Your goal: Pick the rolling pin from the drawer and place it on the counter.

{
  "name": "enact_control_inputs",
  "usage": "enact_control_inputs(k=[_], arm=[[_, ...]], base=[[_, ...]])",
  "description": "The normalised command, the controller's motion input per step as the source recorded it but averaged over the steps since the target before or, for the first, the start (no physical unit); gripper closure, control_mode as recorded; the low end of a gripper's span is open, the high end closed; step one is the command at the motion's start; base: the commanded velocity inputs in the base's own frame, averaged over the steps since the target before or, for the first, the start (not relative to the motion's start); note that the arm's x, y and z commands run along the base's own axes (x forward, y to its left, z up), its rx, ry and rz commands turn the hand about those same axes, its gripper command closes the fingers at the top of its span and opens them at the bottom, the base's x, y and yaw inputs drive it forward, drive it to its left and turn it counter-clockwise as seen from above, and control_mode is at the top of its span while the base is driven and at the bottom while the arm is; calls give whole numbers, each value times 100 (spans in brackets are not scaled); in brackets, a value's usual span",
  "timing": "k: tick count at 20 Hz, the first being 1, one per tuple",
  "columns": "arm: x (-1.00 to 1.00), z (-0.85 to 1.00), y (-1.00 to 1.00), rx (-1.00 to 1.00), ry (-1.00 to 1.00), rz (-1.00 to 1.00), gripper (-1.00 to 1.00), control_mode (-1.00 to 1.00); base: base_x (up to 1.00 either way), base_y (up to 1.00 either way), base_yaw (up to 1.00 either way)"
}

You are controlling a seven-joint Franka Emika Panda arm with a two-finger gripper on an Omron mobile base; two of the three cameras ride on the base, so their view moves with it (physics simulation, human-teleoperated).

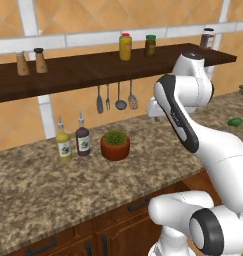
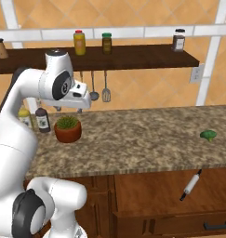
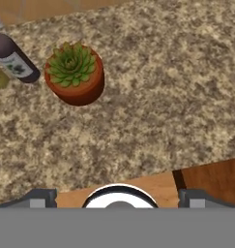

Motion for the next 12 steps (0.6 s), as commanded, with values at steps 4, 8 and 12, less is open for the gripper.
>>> enact_control_inputs(k=[4, 8, 12], arm=[[-72, -1, -23, 6, 0, -16, -100, -100], [-100, -2, -64, 18, 0, -33, -100, -100], [-100, -21, -99, 20, 0, -34, -100, -100]], base=[[0, 0, 0], [0, 0, 0], [0, 0, 0]])
